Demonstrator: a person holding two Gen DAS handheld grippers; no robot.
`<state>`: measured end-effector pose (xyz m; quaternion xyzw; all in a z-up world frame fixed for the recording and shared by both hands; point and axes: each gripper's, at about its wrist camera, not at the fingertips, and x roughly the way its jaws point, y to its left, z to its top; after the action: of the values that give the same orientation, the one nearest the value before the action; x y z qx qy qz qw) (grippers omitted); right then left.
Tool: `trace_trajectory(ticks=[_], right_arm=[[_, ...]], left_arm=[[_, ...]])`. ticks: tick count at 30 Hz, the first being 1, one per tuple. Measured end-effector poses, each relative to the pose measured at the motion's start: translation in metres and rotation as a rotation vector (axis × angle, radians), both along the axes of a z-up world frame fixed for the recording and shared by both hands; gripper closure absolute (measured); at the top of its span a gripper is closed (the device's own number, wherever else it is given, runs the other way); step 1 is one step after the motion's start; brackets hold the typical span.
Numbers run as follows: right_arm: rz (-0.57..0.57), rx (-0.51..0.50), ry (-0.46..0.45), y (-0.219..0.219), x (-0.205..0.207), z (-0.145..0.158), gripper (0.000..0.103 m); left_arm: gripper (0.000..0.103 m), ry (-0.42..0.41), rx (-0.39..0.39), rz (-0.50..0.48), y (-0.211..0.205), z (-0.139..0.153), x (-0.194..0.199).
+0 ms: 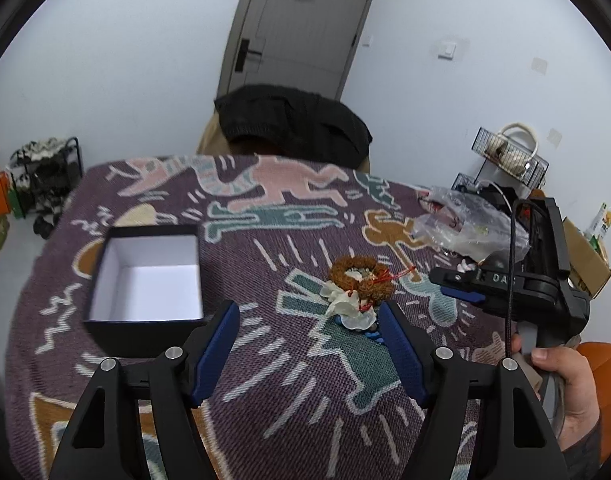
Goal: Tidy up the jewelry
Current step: 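Reach the right gripper to the brown bead bracelet and grasp it, then carry the brown bead bracelet into the black box and release it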
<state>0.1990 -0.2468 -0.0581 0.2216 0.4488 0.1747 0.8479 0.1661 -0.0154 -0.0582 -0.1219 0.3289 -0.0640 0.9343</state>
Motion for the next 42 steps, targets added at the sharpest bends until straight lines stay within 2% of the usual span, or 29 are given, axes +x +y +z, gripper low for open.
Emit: trace_trajectory(ticks=[4,12,20,22,24,26,31,34,42], right_arm=[[0.008,0.01,0.031,0.012,0.017,-0.013,0.061],[0.015,0.021,0.103,0.033,0.042,-0.037,0.061],[0.038,0.024,0.128,0.042,0.056,-0.045,0.061],[0.06,0.059,0.137,0.043,0.058,-0.048,0.071],[0.067,0.081,0.14,0.042,0.059,-0.05,0.077],[0.06,0.088,0.113,0.037,0.056,-0.045,0.08],[0.053,0.094,0.053,0.026,0.046,-0.027,0.081],[0.053,0.101,0.024,0.02,0.041,-0.016,0.082],[0.062,0.112,-0.072,0.018,0.021,0.02,0.082]], left_arm=[[0.035,0.059,-0.014,-0.021,-0.008,-0.02,0.024],[0.035,0.136,-0.048,-0.047,-0.016,-0.055,0.061],[0.039,0.162,-0.132,-0.065,-0.021,-0.063,0.08],[0.04,0.159,-0.135,-0.071,-0.023,-0.062,0.082],[0.045,0.159,-0.134,-0.082,-0.026,-0.061,0.084],[0.066,0.176,-0.13,-0.09,-0.028,-0.063,0.088],[0.098,0.2,-0.137,-0.103,-0.031,-0.068,0.092],[0.102,0.169,-0.123,-0.116,-0.034,-0.062,0.088],[0.103,0.103,-0.104,-0.112,-0.03,-0.034,0.08]])
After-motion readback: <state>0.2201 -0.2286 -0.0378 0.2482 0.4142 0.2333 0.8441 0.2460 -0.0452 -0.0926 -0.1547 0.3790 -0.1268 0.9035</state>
